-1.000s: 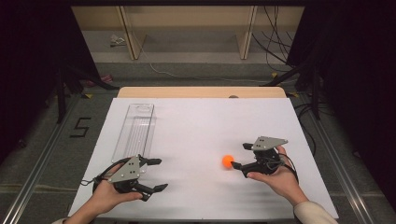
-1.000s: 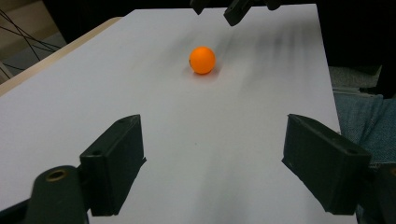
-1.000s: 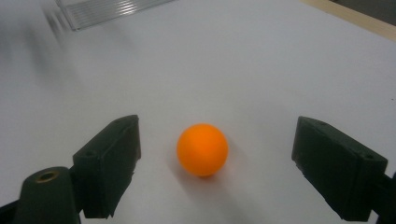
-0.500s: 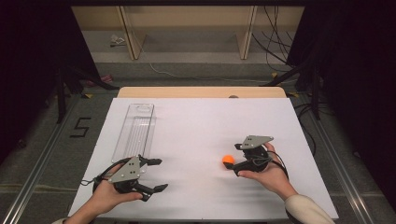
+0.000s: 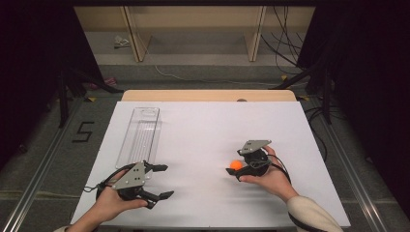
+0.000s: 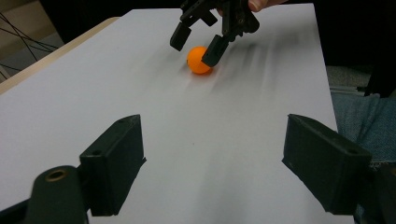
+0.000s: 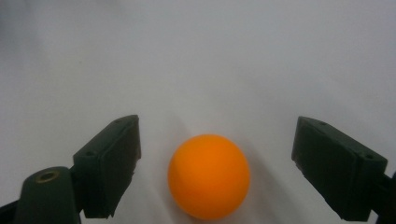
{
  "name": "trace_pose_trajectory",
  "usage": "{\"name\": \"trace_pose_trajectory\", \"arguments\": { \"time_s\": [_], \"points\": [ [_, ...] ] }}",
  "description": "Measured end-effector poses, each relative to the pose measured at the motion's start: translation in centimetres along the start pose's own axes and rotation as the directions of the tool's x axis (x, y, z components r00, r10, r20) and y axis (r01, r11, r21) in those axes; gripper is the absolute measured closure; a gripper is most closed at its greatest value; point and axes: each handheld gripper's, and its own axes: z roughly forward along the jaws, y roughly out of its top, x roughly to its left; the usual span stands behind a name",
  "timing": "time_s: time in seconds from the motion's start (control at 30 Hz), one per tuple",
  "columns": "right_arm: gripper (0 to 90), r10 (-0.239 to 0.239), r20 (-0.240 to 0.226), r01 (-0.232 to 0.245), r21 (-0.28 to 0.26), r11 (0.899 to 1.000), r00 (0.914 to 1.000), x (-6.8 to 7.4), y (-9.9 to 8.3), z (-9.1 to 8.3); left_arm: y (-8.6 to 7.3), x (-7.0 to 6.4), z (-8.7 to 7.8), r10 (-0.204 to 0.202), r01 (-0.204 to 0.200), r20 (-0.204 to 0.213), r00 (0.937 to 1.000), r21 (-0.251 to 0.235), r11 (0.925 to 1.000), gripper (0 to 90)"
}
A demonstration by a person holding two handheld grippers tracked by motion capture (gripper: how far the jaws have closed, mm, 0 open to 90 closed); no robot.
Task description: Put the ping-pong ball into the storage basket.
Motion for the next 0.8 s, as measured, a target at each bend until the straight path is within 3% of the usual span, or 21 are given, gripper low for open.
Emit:
{"name": "trace_pose_trajectory", "arguments": {
  "time_s": [0.8],
  "points": [
    [19.9,-0.004,0.000,0.004,0.037,0.999,1.0000,-0.09,-0.15,0.68,0.02,-0.03,-0.02,0.000,0.000,0.001,1.0000,0.000,1.0000,19.9]
  ]
}}
